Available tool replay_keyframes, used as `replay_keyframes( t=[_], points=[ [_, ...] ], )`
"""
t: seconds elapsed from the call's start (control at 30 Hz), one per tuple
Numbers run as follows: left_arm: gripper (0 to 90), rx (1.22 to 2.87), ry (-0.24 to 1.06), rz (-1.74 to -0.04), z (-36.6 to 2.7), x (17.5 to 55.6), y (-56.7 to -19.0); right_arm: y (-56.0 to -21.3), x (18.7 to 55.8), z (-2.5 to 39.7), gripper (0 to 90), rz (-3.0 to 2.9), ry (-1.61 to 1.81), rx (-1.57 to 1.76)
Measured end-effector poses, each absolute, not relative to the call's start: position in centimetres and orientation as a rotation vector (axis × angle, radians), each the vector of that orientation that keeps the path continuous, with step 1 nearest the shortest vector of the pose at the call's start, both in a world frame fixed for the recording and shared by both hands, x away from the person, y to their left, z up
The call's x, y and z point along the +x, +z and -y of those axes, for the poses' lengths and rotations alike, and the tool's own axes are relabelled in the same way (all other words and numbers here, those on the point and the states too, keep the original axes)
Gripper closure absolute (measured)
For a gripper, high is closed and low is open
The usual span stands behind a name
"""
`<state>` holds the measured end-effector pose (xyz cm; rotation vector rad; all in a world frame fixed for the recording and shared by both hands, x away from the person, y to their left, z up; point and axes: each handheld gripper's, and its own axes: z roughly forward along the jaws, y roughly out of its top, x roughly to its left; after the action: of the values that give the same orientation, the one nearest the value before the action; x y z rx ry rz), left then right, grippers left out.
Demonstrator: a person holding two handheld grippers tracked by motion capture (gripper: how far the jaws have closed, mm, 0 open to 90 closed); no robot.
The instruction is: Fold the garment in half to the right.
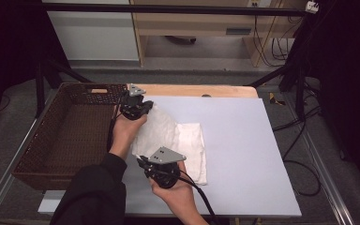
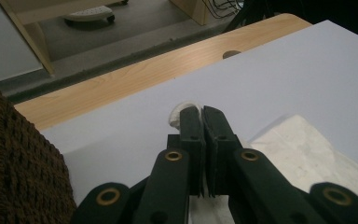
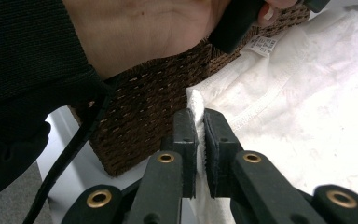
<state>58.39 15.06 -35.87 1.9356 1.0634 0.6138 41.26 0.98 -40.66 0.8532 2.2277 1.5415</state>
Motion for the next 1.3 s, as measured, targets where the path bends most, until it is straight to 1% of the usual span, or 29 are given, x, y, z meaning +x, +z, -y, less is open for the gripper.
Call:
replay_keyframes(
  t=[0.27,0.3,0.37,0.47,0.7,1.3],
  points=[
    [87.4,1.945,0.621,-1.057,-14.7,58.4,-36.1,-40.7,41.3,-0.5,84.6,-2.219,1.549,0.857],
    [87.4,1.944,0.612,-1.059,-14.6,58.4,-36.1,-40.7,41.3,-0.5,84.6,-2.221,1.550,0.858],
    [87.4,1.912,0.550,-1.067,-14.6,58.4,-36.2,-40.8,41.3,-0.4,84.6,-2.220,1.556,0.865],
    [87.4,1.936,0.588,-1.049,-14.1,58.4,-36.2,-41.0,41.3,-0.2,84.6,-2.224,1.555,0.875],
    [87.4,1.945,0.603,-1.038,-13.6,58.3,-36.4,-41.2,41.0,0.1,84.6,-2.216,1.553,0.881],
    [87.4,1.950,0.603,-1.019,-12.8,58.1,-36.7,-41.7,40.7,0.7,84.6,-2.216,1.554,0.890]
  ],
)
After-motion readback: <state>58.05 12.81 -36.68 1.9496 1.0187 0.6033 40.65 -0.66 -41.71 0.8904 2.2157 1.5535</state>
